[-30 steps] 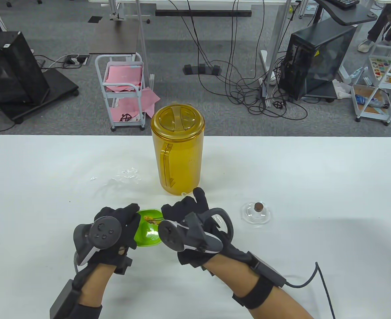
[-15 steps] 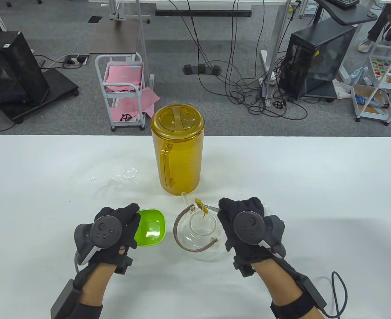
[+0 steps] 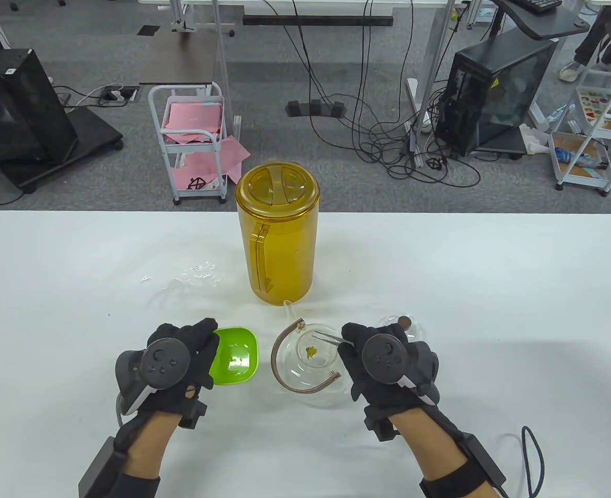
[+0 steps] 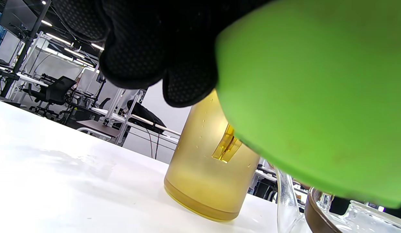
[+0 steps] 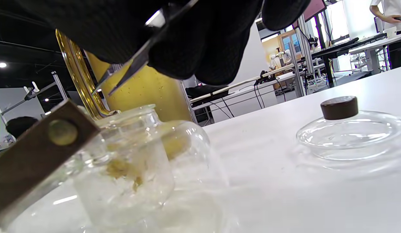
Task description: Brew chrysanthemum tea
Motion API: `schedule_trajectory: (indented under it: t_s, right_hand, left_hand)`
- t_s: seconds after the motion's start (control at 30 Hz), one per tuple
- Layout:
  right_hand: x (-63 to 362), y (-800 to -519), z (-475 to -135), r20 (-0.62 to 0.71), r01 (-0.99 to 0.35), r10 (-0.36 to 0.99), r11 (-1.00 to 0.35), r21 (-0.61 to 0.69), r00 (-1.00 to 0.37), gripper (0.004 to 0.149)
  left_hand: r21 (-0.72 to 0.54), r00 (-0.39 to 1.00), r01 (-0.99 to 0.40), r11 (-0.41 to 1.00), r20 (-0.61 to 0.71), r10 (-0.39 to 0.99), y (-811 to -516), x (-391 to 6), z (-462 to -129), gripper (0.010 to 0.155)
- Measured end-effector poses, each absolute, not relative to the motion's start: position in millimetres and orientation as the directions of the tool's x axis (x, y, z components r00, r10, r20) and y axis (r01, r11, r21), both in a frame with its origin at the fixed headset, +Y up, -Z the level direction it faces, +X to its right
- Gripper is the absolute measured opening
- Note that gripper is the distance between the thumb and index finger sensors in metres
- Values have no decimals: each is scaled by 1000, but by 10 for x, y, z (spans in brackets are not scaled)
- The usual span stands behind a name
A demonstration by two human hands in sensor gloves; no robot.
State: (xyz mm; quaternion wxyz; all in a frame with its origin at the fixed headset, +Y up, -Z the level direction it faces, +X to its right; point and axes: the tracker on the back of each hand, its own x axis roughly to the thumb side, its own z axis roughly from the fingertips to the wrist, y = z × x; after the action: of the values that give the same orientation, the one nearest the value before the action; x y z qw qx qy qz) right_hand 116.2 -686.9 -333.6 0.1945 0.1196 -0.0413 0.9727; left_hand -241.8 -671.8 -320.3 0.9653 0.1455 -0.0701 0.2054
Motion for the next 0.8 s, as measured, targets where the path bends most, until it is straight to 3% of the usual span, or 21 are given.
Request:
schedule_trajectory:
  t_s: [0.6, 0.8]
  right_hand:
    - [1224, -7025, -3384, 251, -449, 426, -893, -39, -869, 54]
    - [1372, -6918, -3425, 224, -513, 484, -853, -93, -846, 55]
  left_hand:
    - [252, 908, -411, 876, 198, 369, -6751, -2396, -3210, 43]
    - [254, 907, -414, 874, 199, 372, -6750, -2403, -3213, 43]
